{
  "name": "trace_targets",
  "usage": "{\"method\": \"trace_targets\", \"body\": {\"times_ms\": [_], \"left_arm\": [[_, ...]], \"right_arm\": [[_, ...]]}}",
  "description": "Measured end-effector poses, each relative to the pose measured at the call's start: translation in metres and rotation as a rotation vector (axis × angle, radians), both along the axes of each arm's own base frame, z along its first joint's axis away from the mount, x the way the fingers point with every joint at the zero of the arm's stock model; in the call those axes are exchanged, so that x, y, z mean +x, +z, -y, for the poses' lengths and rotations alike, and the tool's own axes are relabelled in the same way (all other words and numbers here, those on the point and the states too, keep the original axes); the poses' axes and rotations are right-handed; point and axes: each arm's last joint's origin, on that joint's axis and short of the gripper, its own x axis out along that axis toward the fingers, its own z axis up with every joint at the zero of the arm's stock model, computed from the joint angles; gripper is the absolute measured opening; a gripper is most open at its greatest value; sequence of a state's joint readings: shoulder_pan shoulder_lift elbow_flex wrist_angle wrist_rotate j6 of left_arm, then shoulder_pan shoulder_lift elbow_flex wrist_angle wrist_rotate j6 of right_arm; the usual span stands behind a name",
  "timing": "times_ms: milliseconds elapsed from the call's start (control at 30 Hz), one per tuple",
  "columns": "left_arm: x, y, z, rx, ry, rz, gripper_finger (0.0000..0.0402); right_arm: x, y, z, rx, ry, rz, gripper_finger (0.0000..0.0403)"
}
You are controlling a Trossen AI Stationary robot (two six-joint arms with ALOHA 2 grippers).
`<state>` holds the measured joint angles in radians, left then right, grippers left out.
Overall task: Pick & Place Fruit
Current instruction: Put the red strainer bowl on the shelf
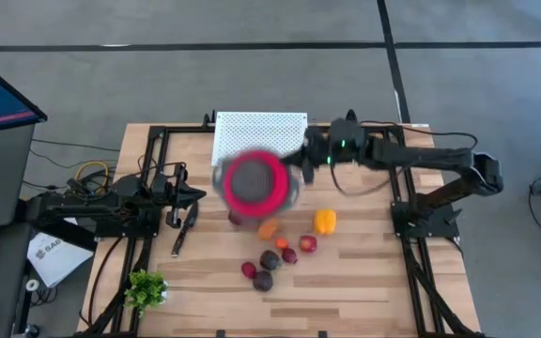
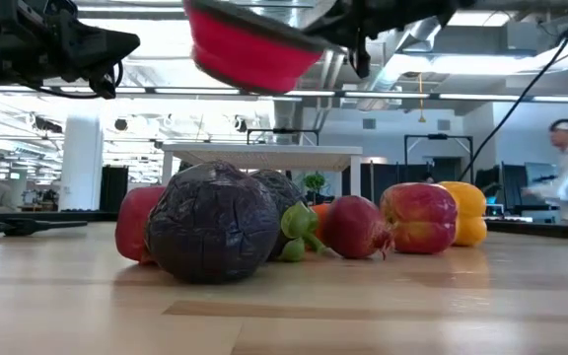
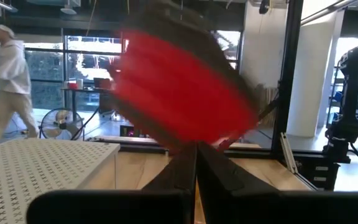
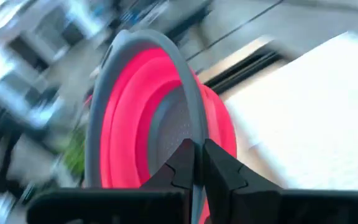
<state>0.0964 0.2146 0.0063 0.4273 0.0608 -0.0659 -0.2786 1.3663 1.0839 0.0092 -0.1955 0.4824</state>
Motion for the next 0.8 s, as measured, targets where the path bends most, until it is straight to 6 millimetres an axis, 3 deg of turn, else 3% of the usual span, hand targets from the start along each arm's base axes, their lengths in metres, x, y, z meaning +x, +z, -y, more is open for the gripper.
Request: {"method": "trace_targets", "body": {"times_ms": [200,367,600,800], "left_arm": [[0.002,-0.002,0.000,-0.004,0.000,-0.020,0.0004],[0.004,-0.004,0.000,-0.006,0.000,-0.047,0.0004],[0.009,-0.009,-0.001,-0.036,-0.004,-0.098,0.0004],[0.012,-0.012,-0.001,-0.041,-0.004,-0.128,0.0004]], "right_arm": [[-0.001,0.008,0.068,0.098,-0.239,0.030,0.0014],[0.012,-0.005,0.112,0.197,-0.273,-0.046,0.0016],[0.023,-0.013,0.150,0.278,-0.278,-0.135,0.0020],[0.020,-0.015,0.167,0.293,-0.295,-0.130,0.0021]]}}
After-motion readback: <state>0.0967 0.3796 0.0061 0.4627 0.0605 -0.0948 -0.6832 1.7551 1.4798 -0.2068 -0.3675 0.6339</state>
